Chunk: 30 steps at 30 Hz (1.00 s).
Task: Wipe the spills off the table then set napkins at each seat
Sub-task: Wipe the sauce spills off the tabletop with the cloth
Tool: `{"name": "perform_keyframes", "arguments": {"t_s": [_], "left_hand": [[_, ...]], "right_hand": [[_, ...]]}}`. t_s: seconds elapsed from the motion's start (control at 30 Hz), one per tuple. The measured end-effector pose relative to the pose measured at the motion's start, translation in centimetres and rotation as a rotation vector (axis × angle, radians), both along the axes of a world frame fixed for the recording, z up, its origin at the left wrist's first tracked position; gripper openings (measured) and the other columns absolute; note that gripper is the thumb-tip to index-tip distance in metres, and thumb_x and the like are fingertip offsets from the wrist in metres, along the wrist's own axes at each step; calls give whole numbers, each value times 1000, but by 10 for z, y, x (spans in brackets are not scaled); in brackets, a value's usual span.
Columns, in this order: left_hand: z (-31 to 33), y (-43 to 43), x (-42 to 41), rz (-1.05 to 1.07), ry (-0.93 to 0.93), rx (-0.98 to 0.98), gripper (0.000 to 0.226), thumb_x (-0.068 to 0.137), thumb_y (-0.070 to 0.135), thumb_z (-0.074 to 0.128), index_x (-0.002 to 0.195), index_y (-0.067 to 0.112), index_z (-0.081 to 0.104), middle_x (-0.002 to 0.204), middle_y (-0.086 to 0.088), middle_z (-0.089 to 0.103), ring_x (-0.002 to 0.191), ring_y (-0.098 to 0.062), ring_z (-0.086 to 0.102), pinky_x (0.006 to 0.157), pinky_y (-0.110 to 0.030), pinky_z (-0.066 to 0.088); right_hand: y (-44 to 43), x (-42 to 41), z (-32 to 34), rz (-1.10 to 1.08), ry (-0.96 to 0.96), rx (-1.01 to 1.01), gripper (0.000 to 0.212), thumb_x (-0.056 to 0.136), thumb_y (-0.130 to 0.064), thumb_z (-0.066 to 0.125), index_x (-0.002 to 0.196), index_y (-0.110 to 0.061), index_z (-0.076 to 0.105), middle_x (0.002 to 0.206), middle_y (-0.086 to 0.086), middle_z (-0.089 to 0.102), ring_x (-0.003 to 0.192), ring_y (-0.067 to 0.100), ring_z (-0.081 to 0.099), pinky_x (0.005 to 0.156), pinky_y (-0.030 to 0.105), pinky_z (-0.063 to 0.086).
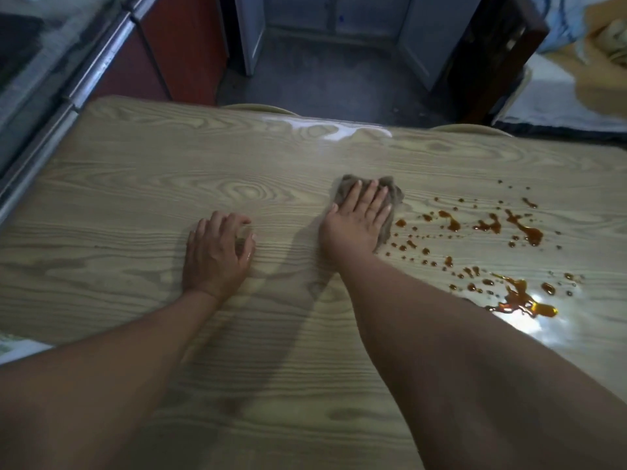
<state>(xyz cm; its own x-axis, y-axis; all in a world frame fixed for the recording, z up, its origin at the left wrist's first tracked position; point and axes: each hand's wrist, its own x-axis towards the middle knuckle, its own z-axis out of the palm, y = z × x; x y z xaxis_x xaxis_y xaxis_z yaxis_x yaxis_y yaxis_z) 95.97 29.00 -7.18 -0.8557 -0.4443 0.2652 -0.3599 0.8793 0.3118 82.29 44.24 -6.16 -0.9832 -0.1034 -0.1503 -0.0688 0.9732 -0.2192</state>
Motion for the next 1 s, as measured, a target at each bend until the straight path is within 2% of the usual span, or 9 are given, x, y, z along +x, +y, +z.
{"name": "perform_keyframes", "arguments": {"t_s": [0.2, 0.33, 0.43, 0.53, 0.67, 0.9, 1.0], "left_hand": [[2, 8, 3, 27, -47, -50, 33, 84, 43, 43, 105, 22, 57, 104, -11, 54, 95, -36, 52, 85, -44, 41], [11, 43, -7, 234, -75, 129, 28, 86, 35, 55, 108, 18, 58, 114, -16, 54, 107, -39, 49, 93, -48, 37], [16, 86, -16, 119, -9, 204, 32, 84, 35, 47, 108, 17, 59, 111, -16, 56, 105, -38, 50, 89, -46, 38], [13, 115, -28, 17, 70, 275, 41, 80, 38, 36, 106, 17, 59, 104, -13, 59, 100, -36, 53, 85, -43, 40], [1, 123, -33, 13, 119, 271, 35, 83, 35, 39, 103, 15, 59, 99, -12, 60, 96, -36, 55, 82, -43, 41], [-1, 132, -35, 72, 17, 99, 26, 84, 39, 45, 101, 24, 57, 103, -6, 58, 97, -31, 54, 83, -41, 41], [-2, 133, -36, 64, 13, 57, 25, 84, 39, 45, 101, 25, 56, 101, -6, 57, 95, -30, 54, 82, -41, 40]], "right_hand": [[53, 86, 3, 299, 33, 2, 64, 100, -37, 19, 154, -15, -7, 160, 10, -21, 147, 25, -22, 120, 43, -13], [96, 123, 0, 541, 104, -1, 63, 96, -40, 20, 155, -19, 10, 163, 5, -3, 150, 24, -7, 119, 42, -4], [128, 131, 1, 728, 116, 21, 61, 98, -38, 24, 154, -18, 17, 163, 4, 5, 150, 24, 0, 118, 43, 4], [145, 118, 1, 885, 133, 51, 60, 100, -38, 27, 155, -19, 14, 163, 3, 3, 150, 23, -1, 120, 42, 3], [140, 80, -1, 830, 129, 57, 60, 98, -38, 24, 155, -19, 16, 163, 3, 5, 150, 23, 0, 119, 43, 6], [107, 6, -3, 643, 109, 69, 70, 90, -46, 1, 155, -21, 3, 163, 2, -9, 149, 20, -13, 121, 40, -8], [95, -20, -4, 559, 75, 65, 63, 97, -43, 9, 155, -21, -3, 162, 3, -15, 148, 19, -18, 120, 39, -13]]}}
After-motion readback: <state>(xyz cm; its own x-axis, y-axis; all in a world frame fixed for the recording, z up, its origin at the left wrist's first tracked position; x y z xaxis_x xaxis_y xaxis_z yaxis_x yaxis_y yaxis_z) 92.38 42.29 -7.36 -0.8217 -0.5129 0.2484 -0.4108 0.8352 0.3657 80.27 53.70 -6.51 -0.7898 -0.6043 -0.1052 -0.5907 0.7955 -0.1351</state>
